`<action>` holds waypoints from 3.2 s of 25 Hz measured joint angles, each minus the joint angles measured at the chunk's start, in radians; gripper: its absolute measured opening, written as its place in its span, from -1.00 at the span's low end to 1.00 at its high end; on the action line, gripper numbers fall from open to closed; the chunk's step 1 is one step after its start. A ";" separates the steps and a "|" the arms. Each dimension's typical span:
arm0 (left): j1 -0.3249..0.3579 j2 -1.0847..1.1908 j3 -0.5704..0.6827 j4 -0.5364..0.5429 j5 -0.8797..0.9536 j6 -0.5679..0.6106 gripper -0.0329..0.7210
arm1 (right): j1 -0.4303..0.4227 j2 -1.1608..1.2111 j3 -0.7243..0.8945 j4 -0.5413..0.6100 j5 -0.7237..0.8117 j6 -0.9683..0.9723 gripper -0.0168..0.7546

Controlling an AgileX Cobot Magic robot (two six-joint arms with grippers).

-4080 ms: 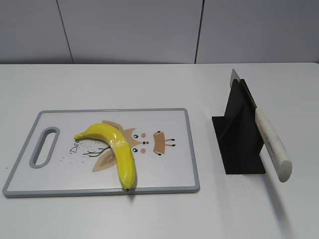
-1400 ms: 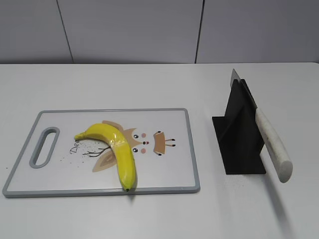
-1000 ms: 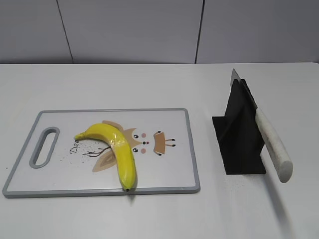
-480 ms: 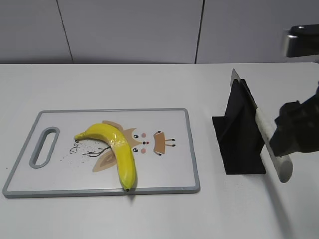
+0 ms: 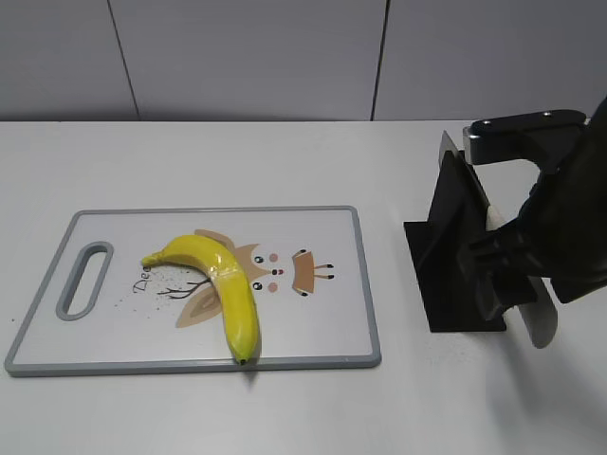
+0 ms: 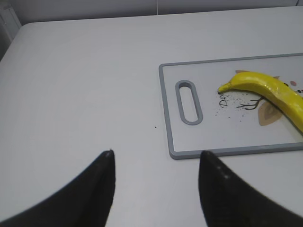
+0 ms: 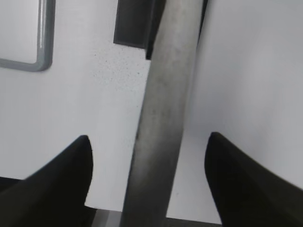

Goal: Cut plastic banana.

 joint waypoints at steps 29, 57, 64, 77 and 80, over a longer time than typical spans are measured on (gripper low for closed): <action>0.000 0.000 0.000 0.000 0.000 0.000 0.53 | -0.004 0.069 -0.001 -0.029 -0.059 0.121 -0.46; 0.000 0.007 -0.029 0.005 -0.066 0.000 0.53 | -0.004 -0.224 -0.135 -0.137 -0.053 0.189 -0.46; 0.000 0.236 -0.106 -0.004 -0.317 0.000 0.53 | -0.004 -0.127 -0.281 -0.170 -0.041 0.037 -0.46; -0.044 0.799 -0.375 -0.094 -0.539 0.211 0.53 | -0.004 0.146 -0.574 0.002 0.088 -0.519 -0.46; -0.045 0.916 -0.493 -0.172 -0.492 0.303 0.53 | -0.004 0.207 -0.640 0.038 0.100 -0.607 -0.46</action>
